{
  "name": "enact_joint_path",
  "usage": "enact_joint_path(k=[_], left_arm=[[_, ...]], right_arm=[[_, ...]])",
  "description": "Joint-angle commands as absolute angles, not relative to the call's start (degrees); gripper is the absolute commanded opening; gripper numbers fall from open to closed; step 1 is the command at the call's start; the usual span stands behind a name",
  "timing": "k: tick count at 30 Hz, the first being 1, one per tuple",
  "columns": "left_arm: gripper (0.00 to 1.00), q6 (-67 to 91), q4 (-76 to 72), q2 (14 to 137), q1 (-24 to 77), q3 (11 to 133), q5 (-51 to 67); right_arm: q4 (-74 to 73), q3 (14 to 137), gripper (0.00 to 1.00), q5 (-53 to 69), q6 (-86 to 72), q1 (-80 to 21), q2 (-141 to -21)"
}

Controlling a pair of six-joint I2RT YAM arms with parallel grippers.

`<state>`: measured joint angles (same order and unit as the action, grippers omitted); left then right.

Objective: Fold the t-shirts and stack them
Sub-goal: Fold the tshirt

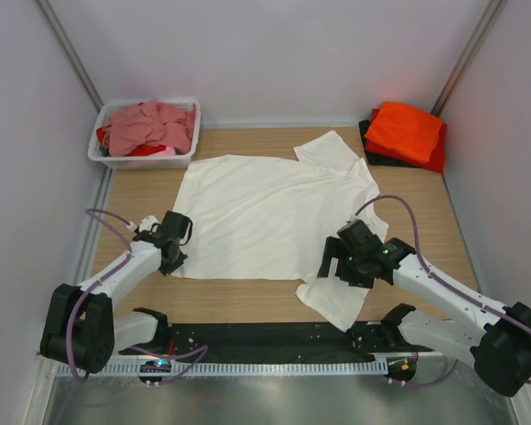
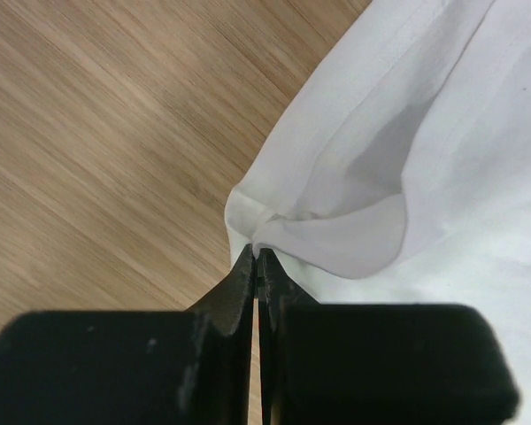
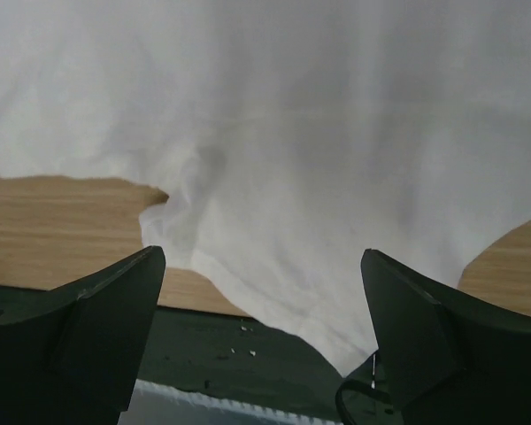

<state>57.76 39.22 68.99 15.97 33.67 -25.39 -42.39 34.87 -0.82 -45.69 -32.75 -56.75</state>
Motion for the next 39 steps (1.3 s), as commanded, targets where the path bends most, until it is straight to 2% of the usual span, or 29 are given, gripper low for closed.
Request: enact_joint_path(k=[1,7,11,18,20,23,25,26,28,29,31,32,35,39], left_arm=[[0.00,57.1,36.8,66.4,15.6,32.9,-26.4],[0.00,55.9,36.3,66.8,15.6,33.0,-25.2],[0.00,55.1,35.5,65.5,15.6,32.3,-24.6],[0.00,53.2,33.7,63.2,14.9,31.0,-22.3],[0.00,52.8,33.5,63.1,14.7,31.0,-21.8],[0.00,52.6,33.3,62.8,14.5,30.8,-21.4],[0.00,52.6,33.2,62.3,14.6,30.6,-21.3],[0.00,52.6,33.1,62.1,14.5,30.4,-21.2],[0.00,52.6,32.9,62.0,14.5,30.3,-20.7],[0.00,52.5,32.7,62.1,14.5,30.4,-20.6],[0.00,52.2,32.7,62.7,14.6,30.6,-19.8],[0.00,52.2,32.7,62.8,14.5,30.5,-19.2],[0.00,52.6,33.2,62.0,14.5,30.6,-15.4],[0.00,54.0,36.4,57.2,14.5,31.3,-11.9]], right_arm=[[-46.7,35.9,0.99,-4.1,-52.9,-42.6,-56.9],[-58.7,37.4,0.90,-13.9,-63.2,-55.1,-57.0],[-52.9,30.8,0.83,-7.5,-69.6,-59.0,-56.0],[-52.3,25.5,0.75,-9.7,-76.6,-62.5,-56.2],[-51.5,25.1,0.74,-9.8,-76.2,-62.6,-58.4],[-49.4,25.4,0.67,-9.8,-75.3,-62.9,-62.9],[-50.2,27.2,0.55,-11.4,-75.3,-63.9,-63.9],[-50.7,27.8,0.45,-12.0,-75.3,-64.2,-63.7],[-52.9,29.4,0.34,-13.6,-75.6,-64.2,-62.8],[-53.8,29.8,0.21,-14.2,-75.5,-64.2,-61.6],[-56.5,31.4,0.11,-14.9,-75.6,-64.2,-60.3],[-58.3,32.2,0.03,-15.3,-75.7,-64.4,-59.0],[-62.6,36.6,0.01,-18.5,-76.6,-65.0,-57.0],[-75.8,44.7,0.01,-23.8,-79.1,-65.3,-53.6]])
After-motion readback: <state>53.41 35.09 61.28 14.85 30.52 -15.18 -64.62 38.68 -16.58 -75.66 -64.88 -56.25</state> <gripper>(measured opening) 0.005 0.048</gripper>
